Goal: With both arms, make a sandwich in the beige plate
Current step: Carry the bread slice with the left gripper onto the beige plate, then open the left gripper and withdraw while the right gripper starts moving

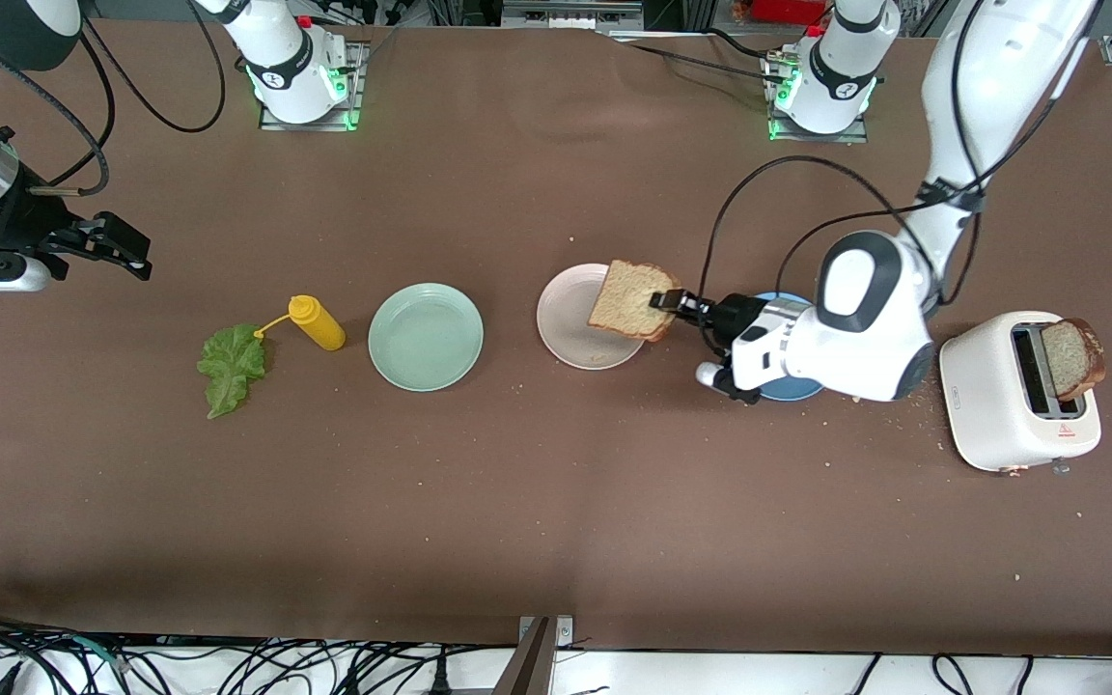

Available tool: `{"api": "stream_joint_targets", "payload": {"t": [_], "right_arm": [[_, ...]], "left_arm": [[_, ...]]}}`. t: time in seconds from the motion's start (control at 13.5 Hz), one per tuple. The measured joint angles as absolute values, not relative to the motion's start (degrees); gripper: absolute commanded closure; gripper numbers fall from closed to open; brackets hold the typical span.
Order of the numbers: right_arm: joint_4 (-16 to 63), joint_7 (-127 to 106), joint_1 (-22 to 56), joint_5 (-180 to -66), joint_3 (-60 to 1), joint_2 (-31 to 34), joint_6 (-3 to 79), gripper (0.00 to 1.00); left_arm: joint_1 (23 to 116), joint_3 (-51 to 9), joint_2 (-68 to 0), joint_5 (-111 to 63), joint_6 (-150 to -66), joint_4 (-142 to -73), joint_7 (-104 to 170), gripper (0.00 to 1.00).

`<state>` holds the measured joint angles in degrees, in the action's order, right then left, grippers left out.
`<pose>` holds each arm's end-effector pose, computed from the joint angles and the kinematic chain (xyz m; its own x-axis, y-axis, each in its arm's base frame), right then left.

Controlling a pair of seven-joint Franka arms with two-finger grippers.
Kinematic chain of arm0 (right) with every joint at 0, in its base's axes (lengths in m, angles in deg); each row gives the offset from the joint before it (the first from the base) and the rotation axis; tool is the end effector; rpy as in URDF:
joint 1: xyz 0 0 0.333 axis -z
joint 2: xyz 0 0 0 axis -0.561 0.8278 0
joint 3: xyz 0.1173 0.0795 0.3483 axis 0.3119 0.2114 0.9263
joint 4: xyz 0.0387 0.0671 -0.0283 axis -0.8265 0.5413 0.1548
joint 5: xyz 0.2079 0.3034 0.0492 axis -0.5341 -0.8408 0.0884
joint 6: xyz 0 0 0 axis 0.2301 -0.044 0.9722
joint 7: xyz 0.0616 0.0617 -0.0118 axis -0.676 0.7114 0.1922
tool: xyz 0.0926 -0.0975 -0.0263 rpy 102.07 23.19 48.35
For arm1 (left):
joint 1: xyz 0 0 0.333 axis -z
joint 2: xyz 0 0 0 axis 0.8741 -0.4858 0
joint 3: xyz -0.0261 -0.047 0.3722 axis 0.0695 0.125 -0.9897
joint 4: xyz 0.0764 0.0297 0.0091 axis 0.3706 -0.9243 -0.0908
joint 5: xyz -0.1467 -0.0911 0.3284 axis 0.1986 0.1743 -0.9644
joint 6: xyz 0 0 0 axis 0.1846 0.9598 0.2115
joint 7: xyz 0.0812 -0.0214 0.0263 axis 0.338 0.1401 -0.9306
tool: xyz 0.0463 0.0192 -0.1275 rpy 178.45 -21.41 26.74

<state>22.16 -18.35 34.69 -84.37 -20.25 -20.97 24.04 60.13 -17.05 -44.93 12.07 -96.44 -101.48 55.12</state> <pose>0.5547 0.0288 0.6062 0.9981 0.0223 0.0574 0.0206 -0.9993 0.0304 0.6091 -0.2777 0.3213 0.8909 -0.3646 -0.2710 0.0055 -0.5878 0.8090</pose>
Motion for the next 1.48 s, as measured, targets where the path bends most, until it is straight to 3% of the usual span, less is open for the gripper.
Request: {"api": "stream_joint_targets", "payload": {"t": [0.3,0.89,0.96,1.04,1.48], "right_arm": [[22.16,-18.35,34.64,-84.37,-20.21,-20.53,24.39,0.00],[22.03,-18.33,34.62,-84.37,-20.06,-20.49,24.91,0.00],[21.97,-18.28,34.62,-84.37,-20.03,-20.49,24.97,0.00],[21.89,-18.22,34.61,-84.37,-20.01,-20.49,25.05,0.00],[20.61,-18.10,34.48,-84.37,-19.74,-20.48,25.04,0.00]], "left_arm": [[60.47,-17.38,-51.05,20.28,-97.17,-102.53,68.49,1.00],[62.43,-17.32,-53.80,20.48,-105.43,-105.73,74.39,1.00],[62.80,-17.33,-54.00,20.48,-106.13,-105.73,74.43,0.81],[62.93,-17.35,-54.11,20.48,-106.34,-105.73,74.51,0.01],[62.45,-19.51,-54.12,15.79,-106.76,-104.71,75.57,0.00]]}}
